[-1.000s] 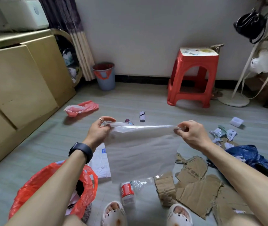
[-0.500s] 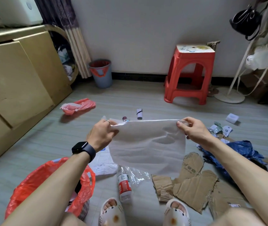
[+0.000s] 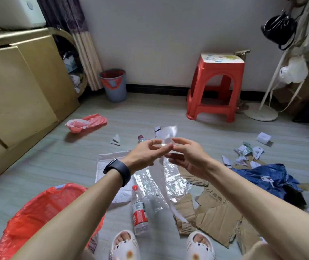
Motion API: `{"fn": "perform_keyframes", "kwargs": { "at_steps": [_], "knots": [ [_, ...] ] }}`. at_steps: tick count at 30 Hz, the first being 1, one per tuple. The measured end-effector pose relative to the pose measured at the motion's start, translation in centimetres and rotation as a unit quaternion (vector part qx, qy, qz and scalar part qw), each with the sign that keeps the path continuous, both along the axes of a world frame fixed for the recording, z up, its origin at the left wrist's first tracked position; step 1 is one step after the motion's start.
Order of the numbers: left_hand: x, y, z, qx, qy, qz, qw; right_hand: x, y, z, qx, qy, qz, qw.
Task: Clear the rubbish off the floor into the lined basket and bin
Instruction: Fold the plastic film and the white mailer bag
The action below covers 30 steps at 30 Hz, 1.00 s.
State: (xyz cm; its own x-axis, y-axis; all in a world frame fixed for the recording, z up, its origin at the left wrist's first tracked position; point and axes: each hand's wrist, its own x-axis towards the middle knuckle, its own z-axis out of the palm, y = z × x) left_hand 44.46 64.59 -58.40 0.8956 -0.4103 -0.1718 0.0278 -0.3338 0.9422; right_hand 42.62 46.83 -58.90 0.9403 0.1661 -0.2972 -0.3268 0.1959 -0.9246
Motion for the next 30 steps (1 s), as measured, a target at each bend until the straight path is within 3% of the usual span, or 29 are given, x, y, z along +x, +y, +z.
{"fn": "perform_keyframes", "kwargs": {
  "at_steps": [2,4,7,9,10,14,21,24,30],
  "knots": [
    [0.5,0.2,-0.6,-0.012,-0.076,0.053,0.996,0.0,0.3,0.3,-0.012,-0.007,0.091,0.996],
    [0.9,1.0,-0.7,0.001,-0.110,0.116,0.987,0.3,0.1,0.5,-0.086,-0.036,0.097,0.991],
    [1.0,2.2,-0.6,-0.020,-0.110,0.159,0.981,1.3,-1.9,0.2,-0.252,-0.109,-0.095,0.957],
    [0.9,3.1,-0.1,-0.063,-0.067,0.161,0.983,1.8,-4.5,-0.8,-0.340,-0.094,-0.193,0.915],
    [0.8,3.6,0.1,-0.077,-0.052,0.158,0.983,1.8,-5.8,-1.3,-0.350,-0.065,-0.197,0.914],
    [0.7,5.4,1.0,-0.072,-0.047,0.154,0.984,1.6,-8.6,-2.0,-0.206,-0.019,-0.140,0.968],
    [0.9,7.9,0.9,-0.121,-0.034,0.200,0.972,0.7,-8.7,-2.5,-0.220,0.025,0.061,0.973],
    [0.8,9.0,0.3,-0.132,-0.027,0.223,0.966,0.8,-8.1,-2.5,-0.181,0.013,0.057,0.982],
    [0.0,11.6,-0.4,-0.108,0.071,0.203,0.971,0.4,-8.3,-1.9,-0.130,-0.011,-0.030,0.991]
  ]
}}
